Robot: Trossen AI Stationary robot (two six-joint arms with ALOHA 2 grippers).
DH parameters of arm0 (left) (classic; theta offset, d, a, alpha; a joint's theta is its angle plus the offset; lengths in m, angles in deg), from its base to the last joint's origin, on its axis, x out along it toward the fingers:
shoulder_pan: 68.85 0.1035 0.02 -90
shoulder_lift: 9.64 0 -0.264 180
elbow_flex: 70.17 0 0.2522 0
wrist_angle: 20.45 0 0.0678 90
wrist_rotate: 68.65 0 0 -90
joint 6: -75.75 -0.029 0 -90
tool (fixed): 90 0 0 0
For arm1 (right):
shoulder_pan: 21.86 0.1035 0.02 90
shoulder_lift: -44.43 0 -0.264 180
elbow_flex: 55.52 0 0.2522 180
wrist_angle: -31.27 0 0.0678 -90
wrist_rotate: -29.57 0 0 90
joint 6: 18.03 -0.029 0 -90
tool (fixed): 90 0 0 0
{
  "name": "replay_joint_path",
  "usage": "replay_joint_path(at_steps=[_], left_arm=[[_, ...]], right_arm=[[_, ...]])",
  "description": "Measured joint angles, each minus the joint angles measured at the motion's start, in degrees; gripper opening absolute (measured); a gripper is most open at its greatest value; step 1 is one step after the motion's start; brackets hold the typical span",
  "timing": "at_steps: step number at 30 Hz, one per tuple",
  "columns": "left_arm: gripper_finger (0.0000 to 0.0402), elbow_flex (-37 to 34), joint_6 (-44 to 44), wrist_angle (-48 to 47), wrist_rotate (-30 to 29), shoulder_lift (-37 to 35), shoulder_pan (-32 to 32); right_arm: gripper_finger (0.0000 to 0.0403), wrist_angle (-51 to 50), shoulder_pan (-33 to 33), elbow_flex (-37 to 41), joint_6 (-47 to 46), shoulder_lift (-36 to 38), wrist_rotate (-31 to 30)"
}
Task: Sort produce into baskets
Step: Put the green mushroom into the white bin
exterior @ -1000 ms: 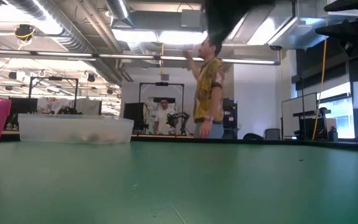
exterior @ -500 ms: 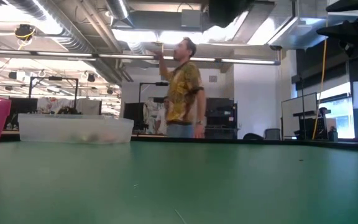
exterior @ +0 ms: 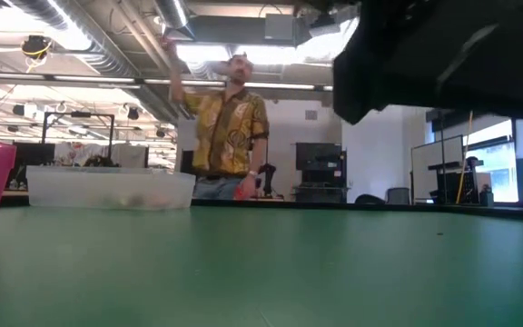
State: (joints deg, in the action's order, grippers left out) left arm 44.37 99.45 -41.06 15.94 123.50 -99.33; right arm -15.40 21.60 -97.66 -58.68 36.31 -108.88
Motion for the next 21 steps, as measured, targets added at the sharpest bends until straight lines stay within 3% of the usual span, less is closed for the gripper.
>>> replay_joint_path(at_steps=[7, 21], left_arm=[[0.0246, 0.0, -1.8, -0.6, 0.8, 0.8, -0.1], [0.0246, 0.0, 1.4, 2.7, 8.8, 4.5, 1.5]], right_arm=[[0.0221, -0.3, 0.0, 0.0, 0.0, 0.0, 0.0], [0.0221, -0.3, 0.0, 0.0, 0.0, 0.0, 0.1]])
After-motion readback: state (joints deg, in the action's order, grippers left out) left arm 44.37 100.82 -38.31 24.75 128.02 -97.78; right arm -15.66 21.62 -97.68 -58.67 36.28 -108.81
